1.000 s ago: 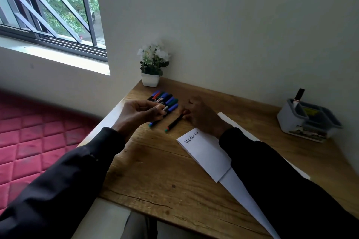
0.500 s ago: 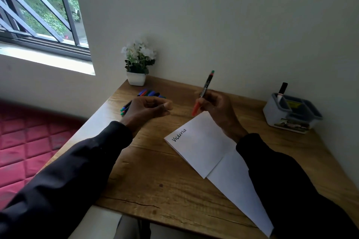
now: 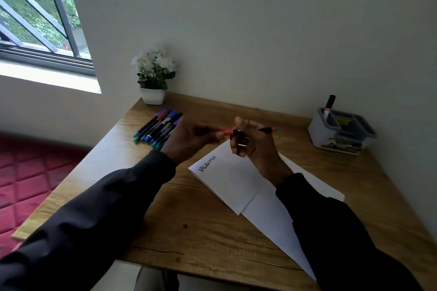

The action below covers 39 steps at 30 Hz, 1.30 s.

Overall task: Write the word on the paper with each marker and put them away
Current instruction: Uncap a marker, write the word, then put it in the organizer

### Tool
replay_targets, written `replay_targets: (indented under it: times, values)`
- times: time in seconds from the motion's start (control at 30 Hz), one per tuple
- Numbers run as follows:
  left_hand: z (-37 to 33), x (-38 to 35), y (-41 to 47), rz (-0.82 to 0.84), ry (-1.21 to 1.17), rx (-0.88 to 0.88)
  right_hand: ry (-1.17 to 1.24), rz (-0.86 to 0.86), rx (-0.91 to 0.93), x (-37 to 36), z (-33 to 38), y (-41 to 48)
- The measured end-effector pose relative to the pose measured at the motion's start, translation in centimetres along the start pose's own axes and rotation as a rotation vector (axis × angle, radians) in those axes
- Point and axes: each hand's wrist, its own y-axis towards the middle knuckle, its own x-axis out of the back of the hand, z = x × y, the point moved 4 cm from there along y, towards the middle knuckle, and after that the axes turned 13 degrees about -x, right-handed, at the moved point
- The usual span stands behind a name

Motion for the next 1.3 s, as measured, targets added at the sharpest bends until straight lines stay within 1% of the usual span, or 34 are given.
replay_targets:
  times: [0.07,0.13,0.37,0.43,0.53,0.57,0.63,0.73,0.83,0.93,1.03,1.13,1.3]
  values:
    - [-0.1,0.0,0.2,0.024,0.090,-0.049,0.000,0.003,-0.014,0.1,0.0,-0.1]
    - [0.0,0.1,0.4,0.027,0.119,-0.060,-0.030,0.045,-0.012,0.2,0.2,-0.1]
    - [0.1,0.0,0.8,0.098,0.107,0.028,-0.157,0.207,-0.075,0.3,1.3,-0.5]
    - [0.8,0.8,0.8,0.071,0.134,0.080,-0.155,0.233,-0.075,1.0,1.8,-0.7]
    - [2.4,3.8,0.3,-0.086,0.103,0.156,-0.072,0.172,-0.046,3.9,3.0,-1.4]
    - [2.5,4.1,0.3,-0.091,0.073,0.156,-0.051,0.152,-0.035,4.5,3.2,-1.5]
    - [2.4,3.2,0.5,-0.039,0.019,0.168,-0.037,0.152,-0.035,4.0,2.5,-1.6]
    - [2.4,1.5,1.7,-0.035,-0.008,0.180,-0.093,0.145,0.002,2.6,1.0,-0.7]
    - [3.5,1.6,2.3,0.002,-0.006,0.215,-0.171,0.028,0.038,2.9,0.2,-0.2]
    - [4.2,1.3,2.2,0.104,0.049,0.221,-0.245,-0.091,0.039,2.9,-0.7,0.2]
    - [4.9,0.9,2.2,0.161,0.093,0.216,-0.288,-0.059,0.001,2.3,-1.7,0.4]
    - [5.5,0.8,2.0,0.172,0.108,0.184,-0.374,-0.005,0.005,1.9,-2.3,0.4]
    - [6.2,0.7,2.1,0.208,0.131,0.145,-0.503,-0.033,0.066,1.7,-2.5,0.4]
